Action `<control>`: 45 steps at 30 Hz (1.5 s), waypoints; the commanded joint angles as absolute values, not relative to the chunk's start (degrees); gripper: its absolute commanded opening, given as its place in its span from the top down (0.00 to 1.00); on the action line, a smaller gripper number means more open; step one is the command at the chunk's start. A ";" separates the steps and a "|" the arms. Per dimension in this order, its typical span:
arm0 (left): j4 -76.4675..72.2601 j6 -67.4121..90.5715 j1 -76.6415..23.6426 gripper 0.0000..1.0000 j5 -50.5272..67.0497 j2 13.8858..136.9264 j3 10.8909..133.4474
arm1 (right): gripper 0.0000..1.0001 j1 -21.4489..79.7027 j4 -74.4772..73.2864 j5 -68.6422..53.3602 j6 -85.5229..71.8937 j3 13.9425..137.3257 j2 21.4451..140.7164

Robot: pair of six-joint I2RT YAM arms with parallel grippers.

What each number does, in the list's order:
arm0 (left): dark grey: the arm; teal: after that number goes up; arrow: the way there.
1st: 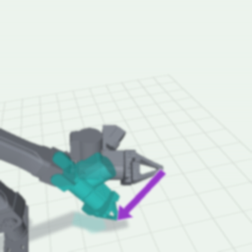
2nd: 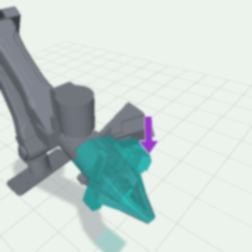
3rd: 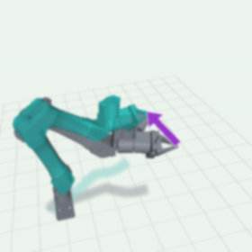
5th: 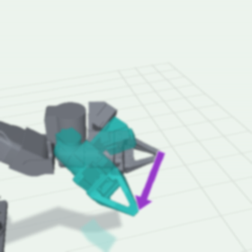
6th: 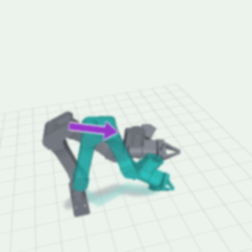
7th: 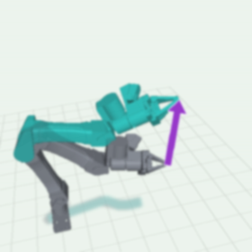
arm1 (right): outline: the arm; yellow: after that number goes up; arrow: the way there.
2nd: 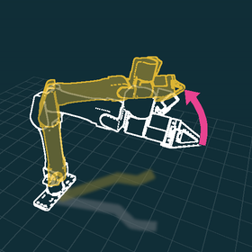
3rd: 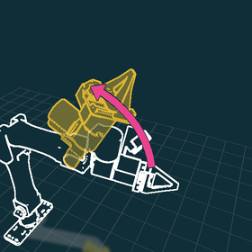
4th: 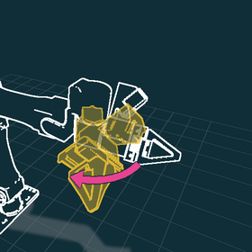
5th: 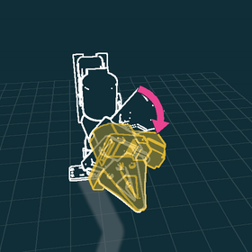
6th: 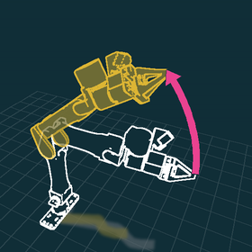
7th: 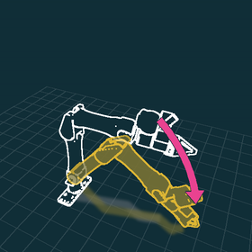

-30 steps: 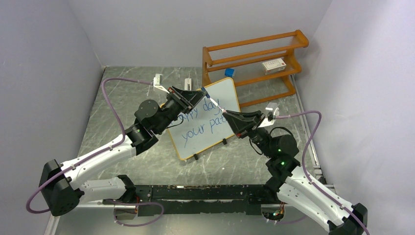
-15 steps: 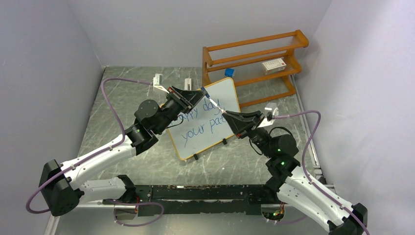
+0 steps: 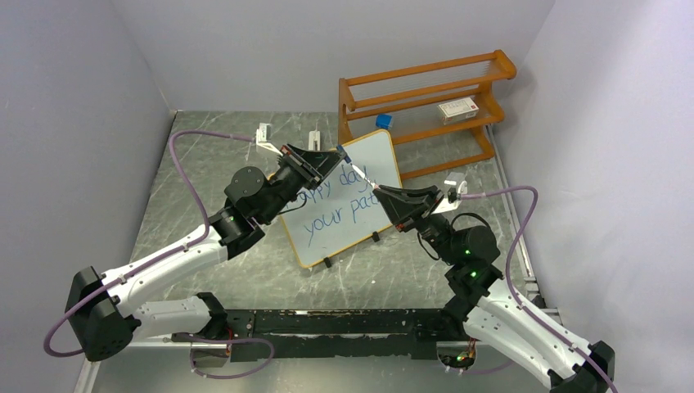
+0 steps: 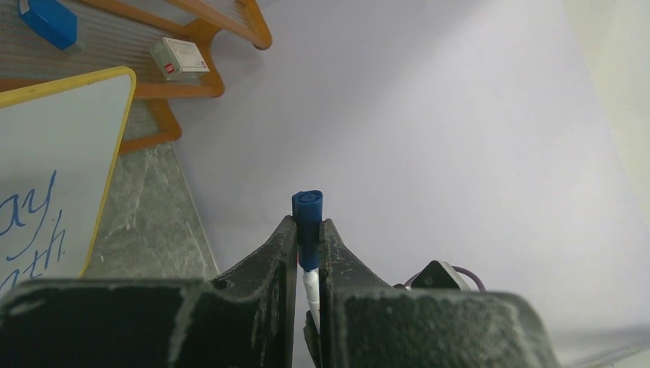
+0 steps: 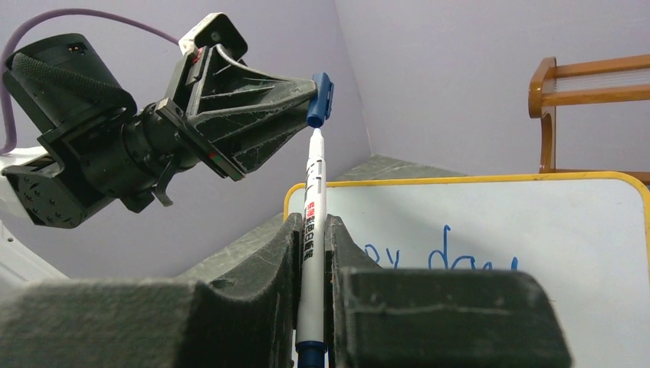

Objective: Write a sentence on the whiteboard
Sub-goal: Close the whiteboard marker at the center of the board.

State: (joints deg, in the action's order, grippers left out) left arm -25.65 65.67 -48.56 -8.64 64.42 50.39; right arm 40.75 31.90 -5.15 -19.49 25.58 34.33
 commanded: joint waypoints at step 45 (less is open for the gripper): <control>-33.24 68.06 -50.62 0.95 -1.94 67.63 50.01 | 1.00 40.56 60.39 -1.87 -25.90 24.17 47.53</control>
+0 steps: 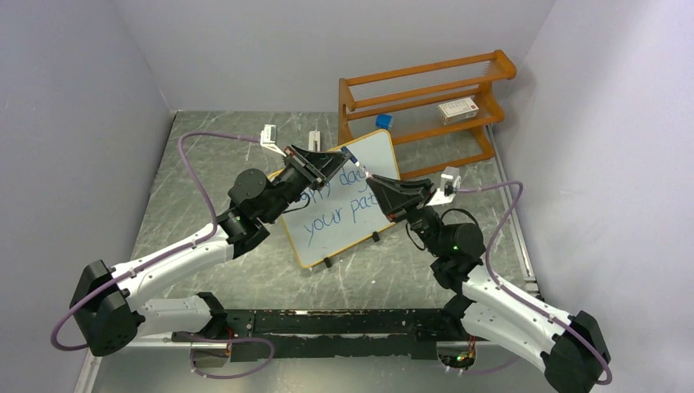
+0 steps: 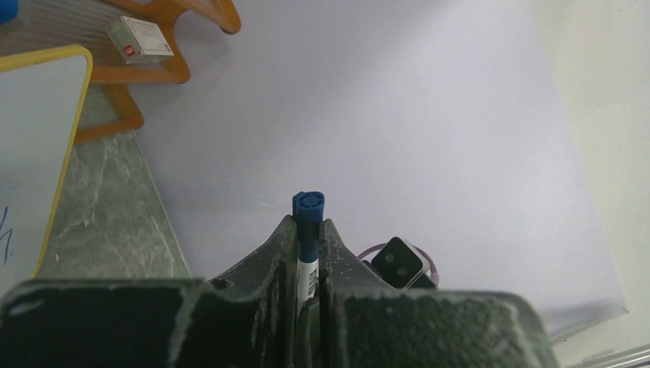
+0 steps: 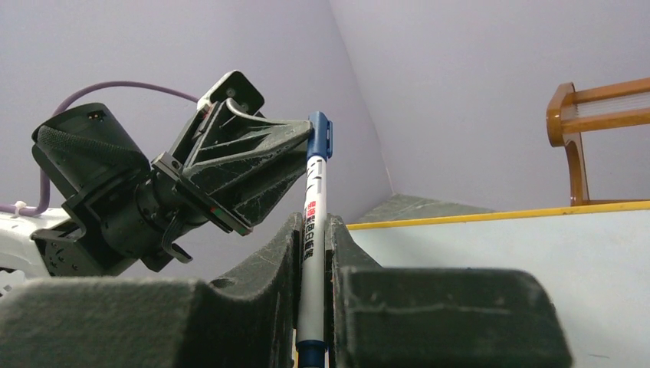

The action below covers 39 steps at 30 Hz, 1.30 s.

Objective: Write a sentence on the whiteboard
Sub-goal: Close the whiteboard marker at the center of the board.

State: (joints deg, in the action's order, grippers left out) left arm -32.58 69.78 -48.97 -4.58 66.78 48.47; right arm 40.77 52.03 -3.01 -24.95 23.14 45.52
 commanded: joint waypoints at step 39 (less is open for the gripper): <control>-15.19 58.78 -50.75 0.69 -12.16 68.42 60.82 | 1.00 40.55 57.88 -4.04 -24.64 24.17 47.99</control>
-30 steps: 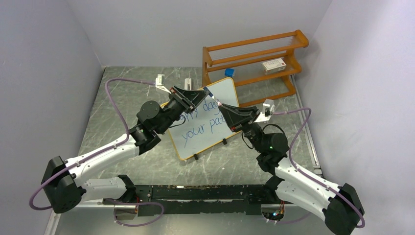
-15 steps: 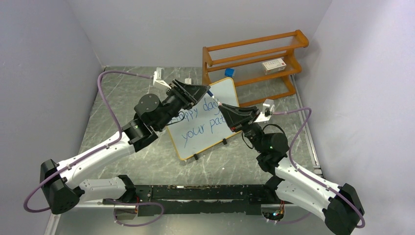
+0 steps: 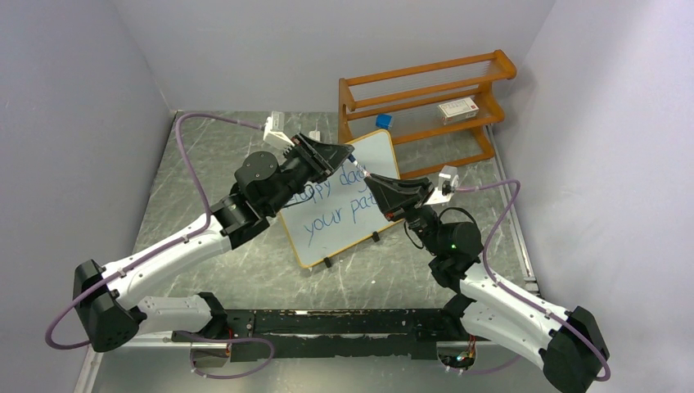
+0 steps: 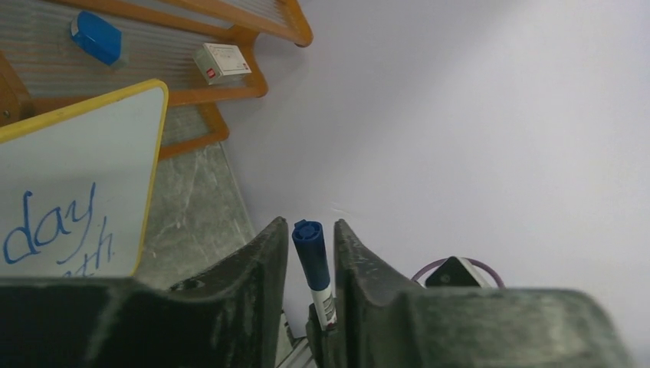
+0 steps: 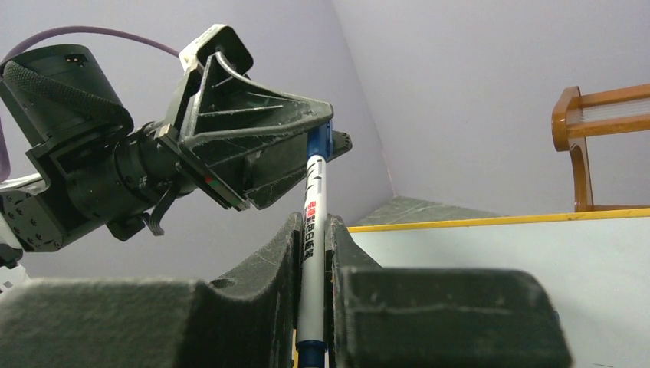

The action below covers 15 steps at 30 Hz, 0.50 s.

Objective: Write a sentence on the whiteboard
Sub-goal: Close the whiteboard marker at the center of the board.

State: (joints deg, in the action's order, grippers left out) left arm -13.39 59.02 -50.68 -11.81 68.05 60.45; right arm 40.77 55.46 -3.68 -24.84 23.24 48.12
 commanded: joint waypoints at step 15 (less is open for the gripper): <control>-17.35 62.89 -54.26 0.95 -9.93 68.35 56.18 | 1.00 40.53 59.53 -3.13 -23.71 26.52 49.93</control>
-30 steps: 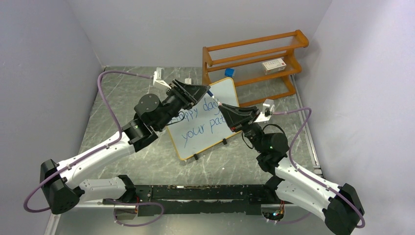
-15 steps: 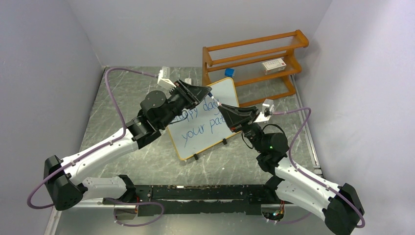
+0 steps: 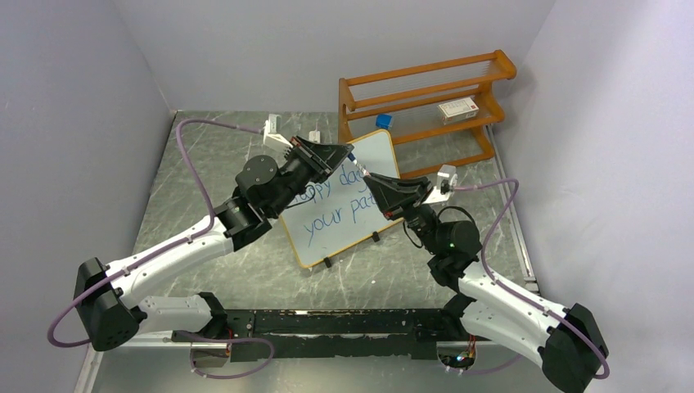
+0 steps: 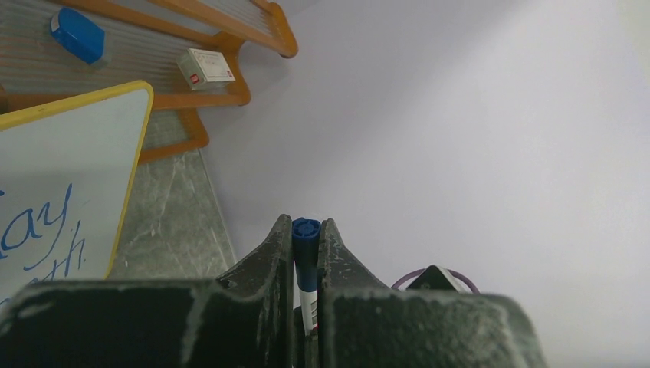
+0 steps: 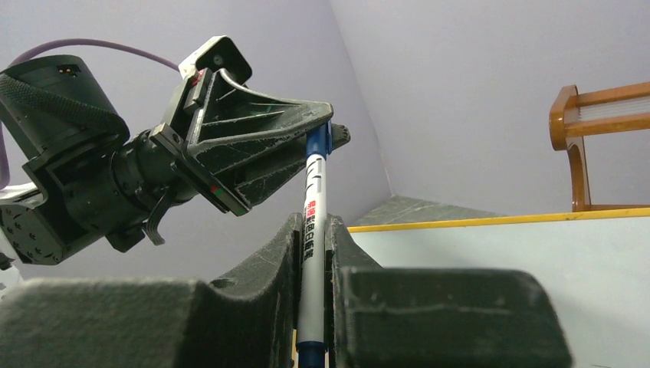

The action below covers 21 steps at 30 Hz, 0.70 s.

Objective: Write a sentence on the whiteboard
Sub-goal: Close the whiteboard marker at the center of the board.

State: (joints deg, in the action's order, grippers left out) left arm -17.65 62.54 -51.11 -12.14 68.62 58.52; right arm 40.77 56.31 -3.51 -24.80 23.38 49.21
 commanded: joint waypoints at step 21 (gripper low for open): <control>-19.25 57.28 -64.25 0.95 -7.27 70.12 50.70 | 1.00 40.48 53.49 -3.87 -20.81 31.54 52.44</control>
State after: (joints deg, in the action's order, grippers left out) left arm -27.42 58.74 -57.23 -23.35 67.35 55.46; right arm 40.75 55.13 -6.17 -22.33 28.08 50.74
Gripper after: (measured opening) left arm 0.115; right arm 0.139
